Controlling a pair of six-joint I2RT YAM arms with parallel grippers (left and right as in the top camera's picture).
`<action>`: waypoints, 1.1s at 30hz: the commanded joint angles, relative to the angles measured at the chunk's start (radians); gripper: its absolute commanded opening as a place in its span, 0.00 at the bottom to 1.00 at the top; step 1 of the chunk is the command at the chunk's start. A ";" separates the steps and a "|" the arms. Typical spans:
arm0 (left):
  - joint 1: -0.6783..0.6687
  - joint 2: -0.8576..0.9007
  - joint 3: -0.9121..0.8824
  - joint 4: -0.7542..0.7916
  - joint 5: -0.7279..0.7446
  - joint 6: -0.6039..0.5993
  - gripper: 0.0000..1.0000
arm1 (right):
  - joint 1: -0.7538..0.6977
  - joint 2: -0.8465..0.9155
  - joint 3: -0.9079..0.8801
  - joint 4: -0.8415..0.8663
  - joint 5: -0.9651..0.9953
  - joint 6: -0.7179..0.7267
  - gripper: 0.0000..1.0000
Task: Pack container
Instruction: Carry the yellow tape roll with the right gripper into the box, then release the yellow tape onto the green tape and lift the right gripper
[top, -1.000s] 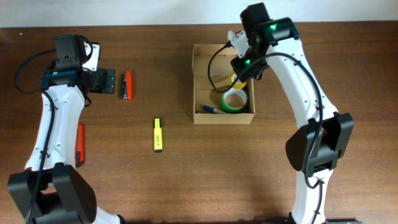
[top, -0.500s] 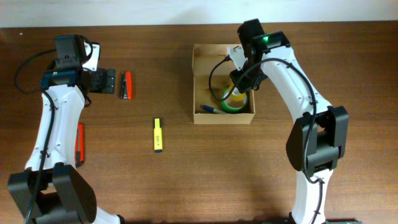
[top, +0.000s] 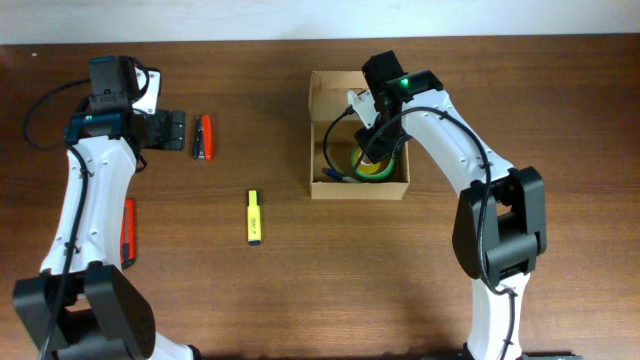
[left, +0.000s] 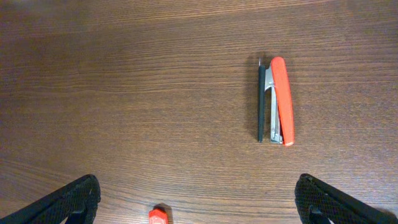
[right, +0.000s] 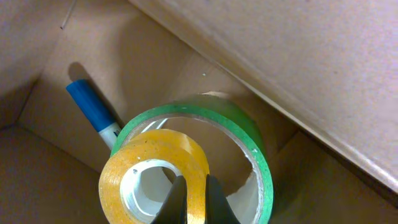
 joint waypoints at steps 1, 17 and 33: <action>0.003 0.009 0.017 0.000 -0.003 0.012 1.00 | 0.005 -0.011 -0.015 0.013 0.040 0.000 0.04; 0.003 0.009 0.017 0.000 -0.003 0.012 1.00 | -0.028 -0.011 -0.015 0.015 0.069 0.000 0.11; 0.003 0.000 0.018 0.005 -0.003 0.012 1.00 | -0.026 -0.113 0.146 -0.135 0.093 0.000 0.71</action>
